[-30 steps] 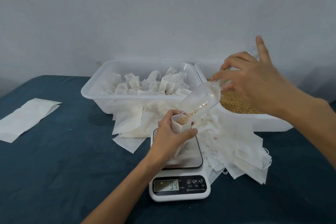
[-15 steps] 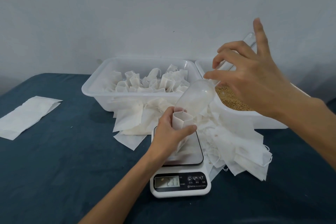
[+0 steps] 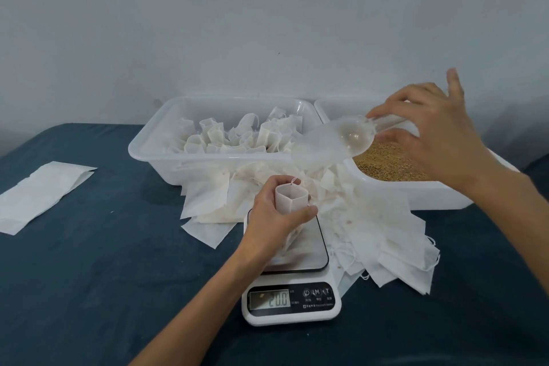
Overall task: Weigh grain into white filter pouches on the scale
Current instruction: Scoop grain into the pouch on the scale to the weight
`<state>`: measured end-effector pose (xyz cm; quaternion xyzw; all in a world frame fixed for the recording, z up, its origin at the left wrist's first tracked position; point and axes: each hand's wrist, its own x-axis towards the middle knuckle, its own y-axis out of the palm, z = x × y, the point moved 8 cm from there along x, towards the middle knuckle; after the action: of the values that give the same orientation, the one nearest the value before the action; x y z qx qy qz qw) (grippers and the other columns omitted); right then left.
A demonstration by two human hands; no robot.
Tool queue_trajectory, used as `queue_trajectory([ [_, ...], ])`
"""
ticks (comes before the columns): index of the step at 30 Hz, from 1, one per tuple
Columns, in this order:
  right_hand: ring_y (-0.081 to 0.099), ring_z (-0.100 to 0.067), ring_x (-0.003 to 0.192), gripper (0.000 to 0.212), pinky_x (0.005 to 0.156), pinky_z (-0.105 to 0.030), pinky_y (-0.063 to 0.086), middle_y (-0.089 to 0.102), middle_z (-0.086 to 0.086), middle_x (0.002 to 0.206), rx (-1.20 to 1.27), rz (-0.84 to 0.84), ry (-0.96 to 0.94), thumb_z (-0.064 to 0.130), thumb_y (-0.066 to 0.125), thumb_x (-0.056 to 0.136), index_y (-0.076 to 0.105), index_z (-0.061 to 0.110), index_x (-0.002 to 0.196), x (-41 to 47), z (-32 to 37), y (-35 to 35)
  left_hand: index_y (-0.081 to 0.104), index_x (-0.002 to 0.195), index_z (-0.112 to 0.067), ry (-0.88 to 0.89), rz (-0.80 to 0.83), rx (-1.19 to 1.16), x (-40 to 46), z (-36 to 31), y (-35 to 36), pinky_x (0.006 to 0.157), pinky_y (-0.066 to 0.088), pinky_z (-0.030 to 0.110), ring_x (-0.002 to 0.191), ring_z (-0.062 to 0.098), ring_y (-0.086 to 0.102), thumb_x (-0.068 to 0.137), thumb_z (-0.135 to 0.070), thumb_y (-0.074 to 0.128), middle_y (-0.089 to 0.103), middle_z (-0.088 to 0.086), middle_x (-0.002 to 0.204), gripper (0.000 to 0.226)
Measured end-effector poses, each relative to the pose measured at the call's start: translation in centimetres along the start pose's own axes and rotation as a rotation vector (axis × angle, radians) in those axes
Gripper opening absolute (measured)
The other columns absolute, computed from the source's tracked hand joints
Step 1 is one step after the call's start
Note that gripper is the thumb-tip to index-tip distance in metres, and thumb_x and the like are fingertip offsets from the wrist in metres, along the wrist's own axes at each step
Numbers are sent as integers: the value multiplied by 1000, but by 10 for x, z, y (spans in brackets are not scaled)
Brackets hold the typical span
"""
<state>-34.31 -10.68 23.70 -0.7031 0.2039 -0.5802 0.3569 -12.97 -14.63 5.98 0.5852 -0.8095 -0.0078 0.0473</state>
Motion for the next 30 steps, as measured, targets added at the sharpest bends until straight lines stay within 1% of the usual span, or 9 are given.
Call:
queue_trajectory([
  [6,63,-24,113,30,116,-62,24,71,-3,116,101,122,562,35,75,88,68,21,113,-25,-99,48,60,119,-21,12,-7,8,-2,-4,1,83,58,42,96,30,71,68,-26,86,73,16,112,58],
  [8,63,-25,113,28,118,-59,24,71,-2,117,47,218,687,35,75,88,69,20,111,-37,-119,69,61,120,-23,8,-10,17,-2,-4,0,85,59,44,103,34,71,67,-27,86,74,12,111,58],
  [11,62,-26,112,28,118,-55,19,71,2,114,-63,359,742,36,78,86,70,21,108,-46,-133,94,61,119,-25,12,-10,19,-2,-3,-1,83,60,41,101,31,73,69,-26,87,76,8,108,56],
  [16,52,-20,84,14,105,-49,31,65,7,82,-98,599,815,27,81,83,76,22,95,-56,-141,126,62,119,-24,9,-2,30,0,-3,0,83,59,40,95,23,72,77,-14,92,76,9,106,53],
  [19,54,-21,84,14,91,-42,33,72,1,95,-103,699,803,29,83,81,78,22,92,-60,-139,135,62,119,-24,15,-2,32,-2,-5,1,84,59,41,95,23,71,68,-27,86,75,9,107,57],
  [22,56,-22,91,13,94,-42,37,72,2,101,-131,754,779,31,82,82,78,24,92,-62,-135,136,62,120,-24,18,-4,40,-2,-5,1,87,59,43,99,27,72,67,-28,85,75,9,108,57],
  [24,59,-23,94,15,102,-46,37,72,1,101,-165,723,765,33,78,86,77,22,96,-58,-131,129,62,120,-24,19,-5,48,-2,-5,1,90,59,46,103,31,72,68,-28,84,75,10,108,56],
  [26,63,-24,95,21,101,-45,41,73,-1,101,-196,541,694,34,68,93,74,16,103,-45,-116,112,62,120,-24,15,-7,52,-2,-4,0,90,58,46,103,30,72,72,-26,84,76,9,108,53],
  [30,61,-21,79,15,76,-39,48,68,3,84,34,55,448,27,61,98,69,17,90,-28,-29,68,63,120,-22,34,11,59,0,-4,-1,78,57,33,92,18,72,92,-12,79,79,-2,102,34],
])
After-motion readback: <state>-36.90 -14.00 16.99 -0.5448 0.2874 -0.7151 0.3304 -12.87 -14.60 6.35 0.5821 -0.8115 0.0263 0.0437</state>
